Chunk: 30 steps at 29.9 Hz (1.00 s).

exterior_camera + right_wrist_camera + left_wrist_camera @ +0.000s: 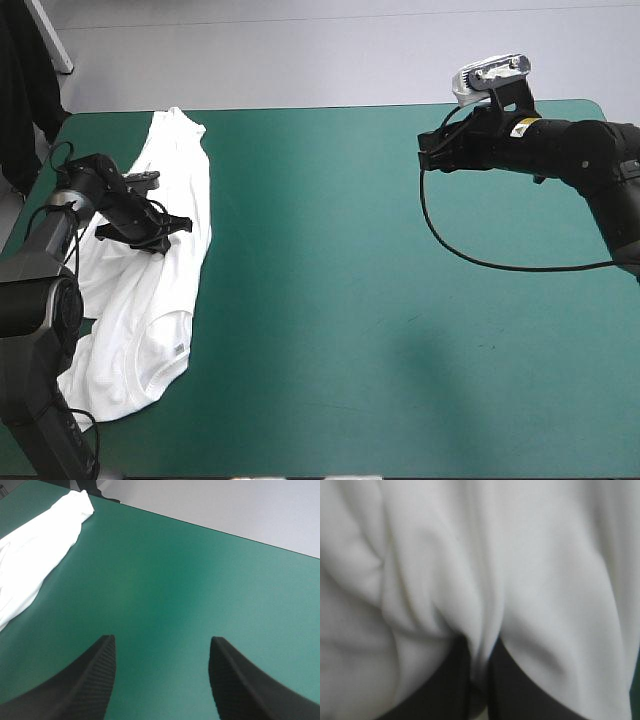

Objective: Fold the cloth

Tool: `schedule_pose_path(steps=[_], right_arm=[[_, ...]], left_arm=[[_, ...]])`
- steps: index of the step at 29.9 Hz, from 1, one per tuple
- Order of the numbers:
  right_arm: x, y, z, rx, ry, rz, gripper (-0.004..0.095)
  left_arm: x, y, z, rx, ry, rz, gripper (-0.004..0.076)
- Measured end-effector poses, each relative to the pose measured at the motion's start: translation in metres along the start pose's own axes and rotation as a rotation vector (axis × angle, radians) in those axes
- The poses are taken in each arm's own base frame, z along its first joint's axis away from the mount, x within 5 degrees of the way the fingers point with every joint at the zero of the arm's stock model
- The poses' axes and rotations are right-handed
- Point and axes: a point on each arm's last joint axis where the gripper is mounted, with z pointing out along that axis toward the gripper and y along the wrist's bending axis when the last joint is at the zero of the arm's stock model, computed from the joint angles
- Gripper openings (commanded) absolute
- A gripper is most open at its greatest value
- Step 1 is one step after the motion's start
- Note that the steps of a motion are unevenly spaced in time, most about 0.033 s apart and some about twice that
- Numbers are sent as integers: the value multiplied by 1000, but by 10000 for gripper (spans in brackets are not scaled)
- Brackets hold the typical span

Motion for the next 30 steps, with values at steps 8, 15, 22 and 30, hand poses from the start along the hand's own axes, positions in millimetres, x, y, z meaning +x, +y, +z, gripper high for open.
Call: schedule_pose_path(steps=[8,15,22,30], right_arm=[[0,0,0,-1,1,1,487],[7,-7,-1,73,83,-56,485],[14,-21,-4,230,170,-91,484],[39,-25,7,247,249,-68,484]], left_arm=[[4,-100,16,64,34,249,-9],[31,-218,31,199,23,498,-9],[42,-311,41,319,46,721,-9],[37,-360,37,401,20,799,93]])
